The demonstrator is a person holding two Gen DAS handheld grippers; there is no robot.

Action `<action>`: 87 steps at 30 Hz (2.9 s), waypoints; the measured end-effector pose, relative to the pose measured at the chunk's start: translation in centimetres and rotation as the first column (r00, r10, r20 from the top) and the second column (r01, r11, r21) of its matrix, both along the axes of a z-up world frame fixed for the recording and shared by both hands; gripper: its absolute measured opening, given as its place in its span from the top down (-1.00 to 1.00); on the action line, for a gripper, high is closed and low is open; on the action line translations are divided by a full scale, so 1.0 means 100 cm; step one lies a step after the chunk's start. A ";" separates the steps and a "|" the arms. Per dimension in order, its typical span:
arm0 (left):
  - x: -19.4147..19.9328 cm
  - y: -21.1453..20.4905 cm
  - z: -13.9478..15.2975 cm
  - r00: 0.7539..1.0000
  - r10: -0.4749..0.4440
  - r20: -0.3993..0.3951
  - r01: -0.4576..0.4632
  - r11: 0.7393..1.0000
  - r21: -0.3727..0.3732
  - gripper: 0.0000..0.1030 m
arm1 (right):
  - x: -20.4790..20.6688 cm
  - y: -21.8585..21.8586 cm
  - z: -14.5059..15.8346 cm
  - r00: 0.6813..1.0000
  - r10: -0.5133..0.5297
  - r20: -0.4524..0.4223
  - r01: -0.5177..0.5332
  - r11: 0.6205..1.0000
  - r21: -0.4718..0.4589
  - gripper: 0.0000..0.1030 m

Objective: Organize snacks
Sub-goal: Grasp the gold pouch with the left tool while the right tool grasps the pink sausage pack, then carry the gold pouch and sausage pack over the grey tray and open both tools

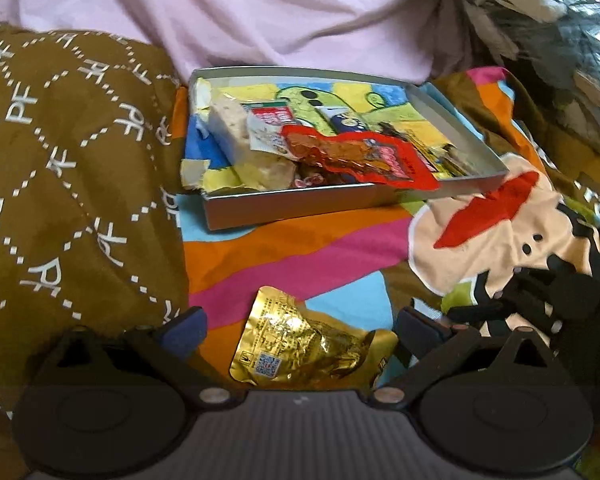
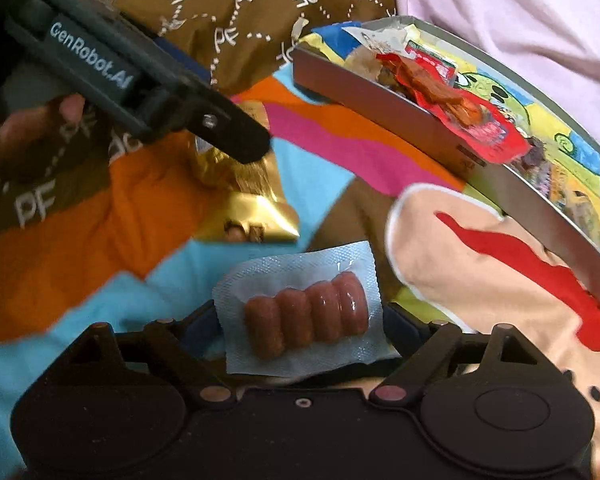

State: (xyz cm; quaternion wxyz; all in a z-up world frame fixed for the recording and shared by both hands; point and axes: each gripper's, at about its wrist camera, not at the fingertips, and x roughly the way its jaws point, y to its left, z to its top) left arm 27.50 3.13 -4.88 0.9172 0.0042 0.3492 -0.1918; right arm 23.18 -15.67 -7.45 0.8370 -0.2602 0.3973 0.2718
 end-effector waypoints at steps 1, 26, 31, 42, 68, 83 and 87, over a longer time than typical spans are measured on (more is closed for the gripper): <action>-0.001 -0.002 0.000 1.000 -0.015 0.005 0.015 1.000 0.012 -0.99 | -0.001 -0.005 0.002 1.000 0.000 -0.003 0.000 1.000 -0.007 -0.69; -0.011 -0.061 -0.043 0.981 -0.180 0.074 0.138 0.912 0.386 -0.99 | 0.021 -0.041 -0.010 0.997 -0.045 -0.067 0.049 0.997 0.063 -0.96; -0.007 -0.055 -0.042 0.981 -0.182 0.060 0.150 0.924 0.352 -0.93 | 0.023 -0.046 -0.012 0.992 -0.048 -0.117 0.060 0.994 0.096 -0.81; -0.008 -0.040 -0.030 0.995 -0.091 0.039 0.078 0.961 0.265 -0.65 | 0.015 -0.049 -0.008 0.988 -0.100 -0.121 0.114 0.986 0.122 -0.75; -0.025 -0.033 -0.001 0.998 0.066 0.024 -0.067 0.997 0.037 -0.58 | -0.014 -0.042 0.023 0.974 -0.117 0.196 0.099 0.990 0.099 -0.74; -0.027 -0.030 0.012 0.975 0.169 0.146 -0.174 0.984 0.026 -0.59 | -0.014 -0.042 0.032 0.932 -0.184 0.313 0.142 0.978 0.151 -0.74; -0.029 -0.031 0.016 0.966 0.175 0.189 -0.184 0.983 0.028 -0.59 | -0.015 -0.041 0.033 0.923 -0.188 0.337 0.142 0.977 0.157 -0.74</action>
